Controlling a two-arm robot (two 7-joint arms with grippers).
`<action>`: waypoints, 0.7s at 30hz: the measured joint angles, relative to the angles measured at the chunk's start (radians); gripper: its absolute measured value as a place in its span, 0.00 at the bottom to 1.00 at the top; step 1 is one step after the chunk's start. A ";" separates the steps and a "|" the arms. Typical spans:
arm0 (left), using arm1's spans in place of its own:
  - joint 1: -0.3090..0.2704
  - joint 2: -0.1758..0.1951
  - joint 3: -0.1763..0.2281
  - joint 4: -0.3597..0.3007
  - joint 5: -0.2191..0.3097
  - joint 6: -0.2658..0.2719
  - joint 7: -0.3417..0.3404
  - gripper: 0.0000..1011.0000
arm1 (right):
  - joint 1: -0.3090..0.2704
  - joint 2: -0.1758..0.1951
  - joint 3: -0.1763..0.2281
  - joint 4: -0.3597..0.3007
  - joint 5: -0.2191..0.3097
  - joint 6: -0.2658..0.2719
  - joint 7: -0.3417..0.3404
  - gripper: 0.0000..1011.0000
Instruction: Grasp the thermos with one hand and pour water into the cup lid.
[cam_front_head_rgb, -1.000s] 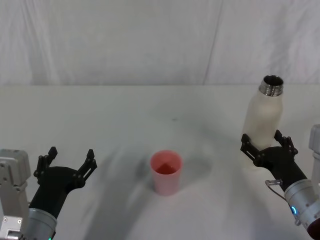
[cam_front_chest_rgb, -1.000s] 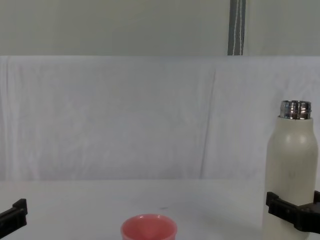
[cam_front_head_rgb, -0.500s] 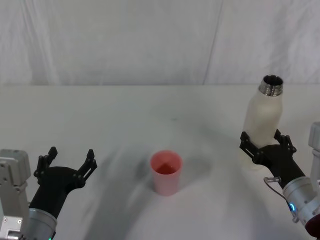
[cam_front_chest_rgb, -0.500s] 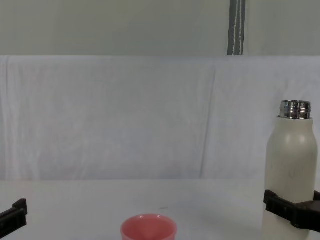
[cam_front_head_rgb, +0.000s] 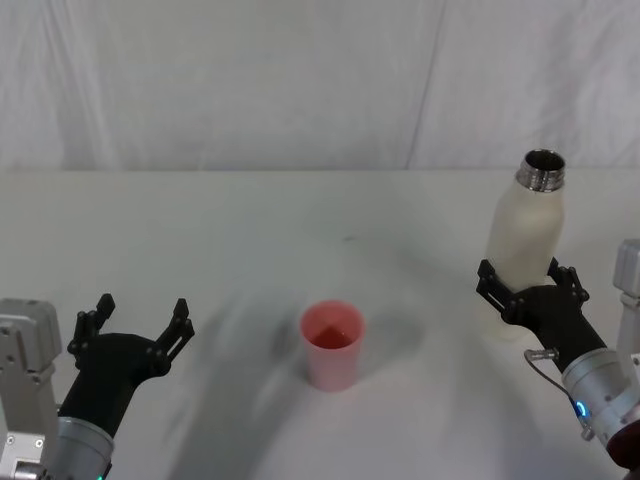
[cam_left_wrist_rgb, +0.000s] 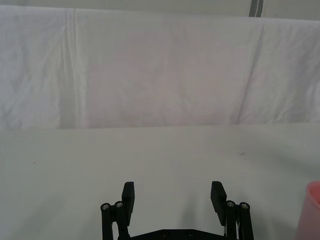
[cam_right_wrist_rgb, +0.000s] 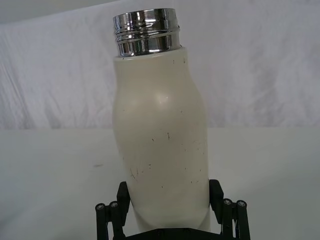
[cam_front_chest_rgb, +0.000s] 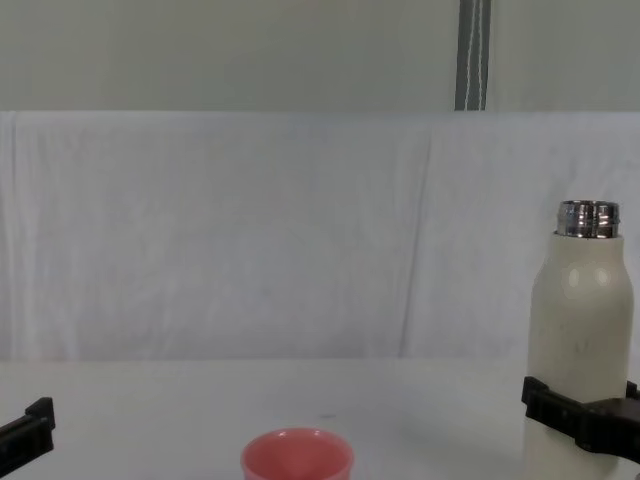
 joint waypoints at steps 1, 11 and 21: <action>0.000 0.000 0.000 0.000 0.000 0.000 0.000 0.99 | 0.000 0.000 0.000 0.000 0.000 0.000 0.000 0.99; 0.000 0.000 0.000 0.000 0.000 0.000 0.000 0.99 | -0.003 0.001 0.000 -0.003 -0.001 0.001 0.000 0.95; 0.000 0.000 0.000 0.000 0.000 0.000 0.000 0.99 | -0.004 0.001 0.000 -0.004 -0.001 0.001 -0.001 0.95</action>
